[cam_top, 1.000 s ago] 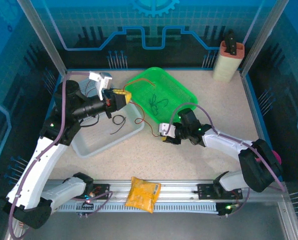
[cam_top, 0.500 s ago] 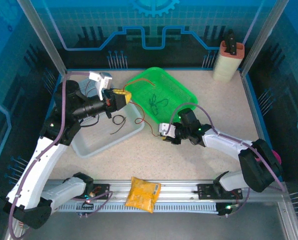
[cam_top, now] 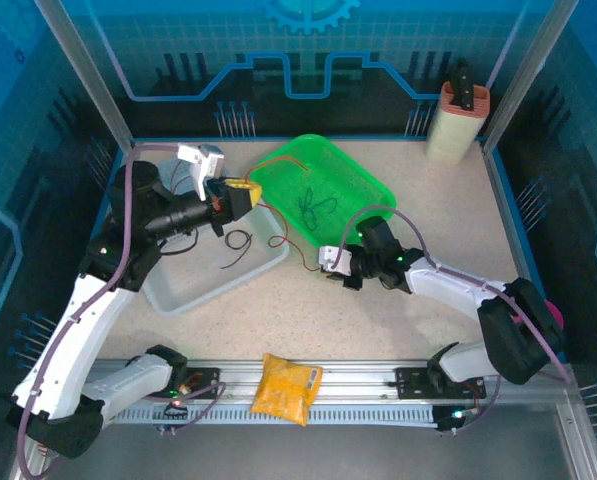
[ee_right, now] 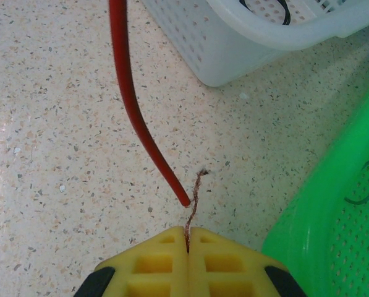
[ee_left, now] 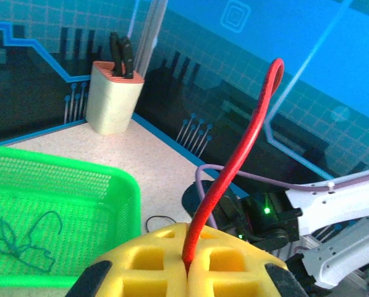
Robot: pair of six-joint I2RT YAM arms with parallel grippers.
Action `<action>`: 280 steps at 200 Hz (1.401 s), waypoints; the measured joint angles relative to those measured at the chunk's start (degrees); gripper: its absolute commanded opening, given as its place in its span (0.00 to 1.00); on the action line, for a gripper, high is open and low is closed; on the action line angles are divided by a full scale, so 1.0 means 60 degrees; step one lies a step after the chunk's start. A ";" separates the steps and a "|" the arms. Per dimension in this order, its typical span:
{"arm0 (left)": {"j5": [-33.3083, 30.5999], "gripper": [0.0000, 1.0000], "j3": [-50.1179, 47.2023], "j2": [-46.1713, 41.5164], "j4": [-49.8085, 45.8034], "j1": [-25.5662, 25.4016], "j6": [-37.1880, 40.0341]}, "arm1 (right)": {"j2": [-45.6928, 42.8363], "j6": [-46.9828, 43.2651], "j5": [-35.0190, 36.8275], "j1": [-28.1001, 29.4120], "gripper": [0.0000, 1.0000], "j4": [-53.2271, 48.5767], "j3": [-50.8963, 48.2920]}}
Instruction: Untangle the cables
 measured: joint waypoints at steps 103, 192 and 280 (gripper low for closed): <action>-0.0517 0.00 -0.0273 -0.0117 -0.0339 0.0000 0.0273 | -0.0834 0.0444 -0.0401 -0.0073 0.00 -0.0262 0.0000; -0.3639 0.00 -0.0772 0.0852 -0.1406 0.0175 0.0685 | -0.1949 0.1045 -0.1304 -0.0324 0.00 -0.1191 0.0157; -0.5147 0.74 -0.2248 0.3034 -0.1144 0.1421 -0.1311 | -0.1366 0.1381 -0.1570 -0.0171 0.00 -0.2510 0.1089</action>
